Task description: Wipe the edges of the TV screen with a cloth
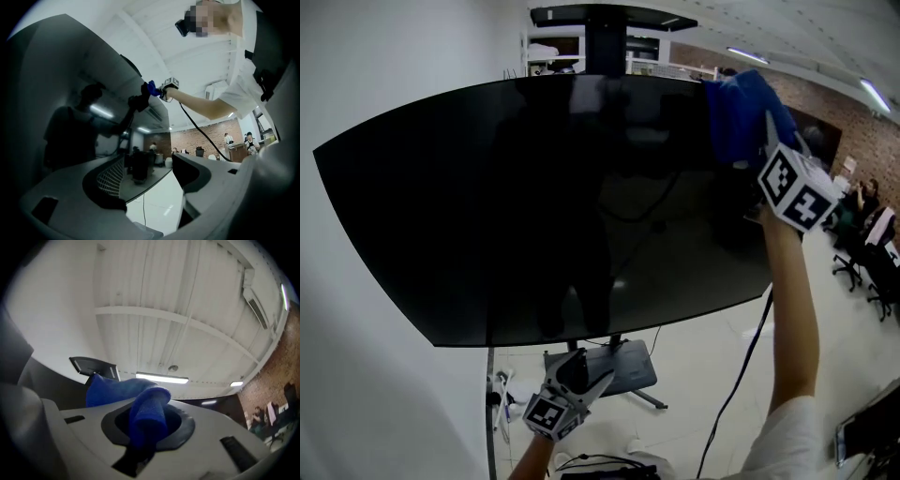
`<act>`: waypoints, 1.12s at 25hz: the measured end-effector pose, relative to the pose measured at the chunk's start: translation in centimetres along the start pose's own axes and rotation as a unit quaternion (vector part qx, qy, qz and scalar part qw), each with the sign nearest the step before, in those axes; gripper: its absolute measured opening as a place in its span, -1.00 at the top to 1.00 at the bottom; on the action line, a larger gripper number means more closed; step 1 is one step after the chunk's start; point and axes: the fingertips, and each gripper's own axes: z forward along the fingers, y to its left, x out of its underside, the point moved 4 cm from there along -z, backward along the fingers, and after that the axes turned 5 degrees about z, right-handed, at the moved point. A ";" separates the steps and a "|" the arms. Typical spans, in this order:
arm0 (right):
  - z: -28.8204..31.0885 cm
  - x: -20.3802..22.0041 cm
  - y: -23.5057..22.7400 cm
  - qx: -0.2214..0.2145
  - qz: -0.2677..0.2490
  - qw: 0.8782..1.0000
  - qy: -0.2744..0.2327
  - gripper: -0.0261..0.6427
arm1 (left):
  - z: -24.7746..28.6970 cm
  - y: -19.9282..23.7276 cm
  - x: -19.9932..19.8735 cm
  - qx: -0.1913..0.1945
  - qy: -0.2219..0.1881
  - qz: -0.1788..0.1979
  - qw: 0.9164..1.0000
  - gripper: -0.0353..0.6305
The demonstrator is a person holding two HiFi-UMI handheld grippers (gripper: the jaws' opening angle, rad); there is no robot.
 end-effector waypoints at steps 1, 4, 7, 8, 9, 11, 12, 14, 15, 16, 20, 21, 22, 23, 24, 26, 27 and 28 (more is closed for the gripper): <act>-1.7 1.2 -0.2 -0.005 -0.025 1.000 -0.012 0.68 | 0.3 -0.1 -0.1 0.000 0.001 -0.003 1.000 -0.06; -7.2 7.3 0.3 -0.046 -0.028 0.999 -0.001 0.69 | 1.4 -0.4 -1.0 0.000 0.005 -0.013 1.000 -0.06; -13.4 15.2 1.2 -0.102 0.024 0.993 0.047 0.70 | 1.6 -0.1 0.6 -0.019 0.012 0.005 1.000 -0.06; -15.5 17.8 1.6 -0.113 0.032 0.991 0.061 0.70 | 1.5 0.0 1.0 -0.028 0.017 0.011 0.999 -0.06; -17.5 20.2 2.5 -0.121 0.032 0.989 0.075 0.70 | 1.2 0.3 1.0 -0.037 0.023 0.015 0.999 -0.06; -21.1 24.4 5.5 -0.140 0.028 0.984 0.108 0.70 | 0.8 1.0 0.1 -0.052 0.031 0.017 0.998 -0.06; -22.7 26.4 7.2 -0.155 0.030 0.980 0.124 0.70 | 0.7 1.4 -0.3 -0.059 0.035 0.021 0.997 -0.06; -25.4 30.2 10.2 -0.185 0.040 0.970 0.154 0.70 | 0.6 2.5 0.1 -0.072 0.042 0.042 0.996 -0.06; -26.4 31.8 11.3 -0.200 0.049 0.964 0.167 0.70 | 0.5 3.1 0.6 -0.079 0.041 0.053 0.995 -0.06; -27.2 33.0 12.3 -0.215 0.060 0.958 0.179 0.70 | 0.3 3.7 0.8 -0.088 0.040 0.057 0.994 -0.06; -28.7 35.2 13.5 -0.245 0.078 0.945 0.203 0.71 | 0.1 4.3 -0.4 -0.139 0.052 0.047 0.988 -0.06; -29.0 35.4 13.7 -0.248 0.080 0.942 0.210 0.71 | -0.2 4.6 -0.1 -0.153 0.054 0.056 0.985 -0.06; -29.3 35.5 14.0 -0.250 0.082 0.940 0.219 0.72 | -0.5 4.8 -0.2 -0.167 0.054 0.057 0.983 -0.06; -29.7 35.6 14.4 -0.252 0.087 0.936 0.228 0.72 | -0.5 4.7 -0.6 -0.179 0.053 0.051 0.981 -0.06; -30.0 35.7 14.8 -0.254 0.092 0.934 0.235 0.72 | -0.5 4.6 -1.0 -0.187 0.053 0.045 0.980 -0.06; -30.4 36.1 15.5 -0.260 0.100 0.930 0.242 0.72 | -0.6 4.8 -1.0 -0.200 0.054 0.043 0.977 -0.06; -30.3 36.2 15.8 -0.264 0.101 0.928 0.241 0.72 | -0.7 5.0 -0.9 -0.206 0.054 0.043 0.976 -0.06; -30.2 36.2 16.0 -0.269 0.101 0.927 0.240 0.72 | -0.6 5.2 -0.9 -0.211 0.053 0.043 0.975 -0.06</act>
